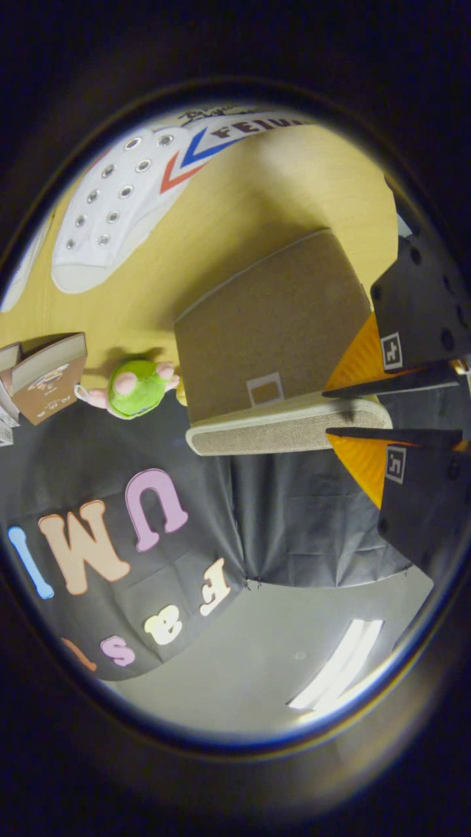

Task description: Open the storage box then place both shoes into the box .Put the left shoe in first, then the right shoe, with the right side of both shoes facing outward in a uniform manner.

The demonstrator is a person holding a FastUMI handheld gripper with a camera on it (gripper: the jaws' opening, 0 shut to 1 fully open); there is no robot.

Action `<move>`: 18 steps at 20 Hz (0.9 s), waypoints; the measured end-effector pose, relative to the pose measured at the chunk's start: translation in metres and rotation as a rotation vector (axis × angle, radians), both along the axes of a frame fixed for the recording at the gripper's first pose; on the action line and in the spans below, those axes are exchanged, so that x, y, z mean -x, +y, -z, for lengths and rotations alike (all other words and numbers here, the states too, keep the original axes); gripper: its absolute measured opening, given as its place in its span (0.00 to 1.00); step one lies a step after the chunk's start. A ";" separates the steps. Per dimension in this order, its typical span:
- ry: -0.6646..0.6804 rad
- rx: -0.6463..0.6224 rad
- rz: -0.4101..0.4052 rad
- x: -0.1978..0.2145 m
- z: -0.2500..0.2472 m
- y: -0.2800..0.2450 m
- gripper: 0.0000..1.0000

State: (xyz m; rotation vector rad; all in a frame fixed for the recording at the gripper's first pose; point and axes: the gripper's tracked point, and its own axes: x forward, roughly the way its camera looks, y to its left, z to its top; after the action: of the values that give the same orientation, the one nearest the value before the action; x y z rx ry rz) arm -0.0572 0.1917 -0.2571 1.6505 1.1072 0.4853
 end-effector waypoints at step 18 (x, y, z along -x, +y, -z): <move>-0.279 0.123 -0.049 -0.015 -0.092 0.031 0.03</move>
State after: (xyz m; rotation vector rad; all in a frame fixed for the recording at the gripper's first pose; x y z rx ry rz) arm -0.0421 0.2232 -0.1647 1.4028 0.9521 0.6456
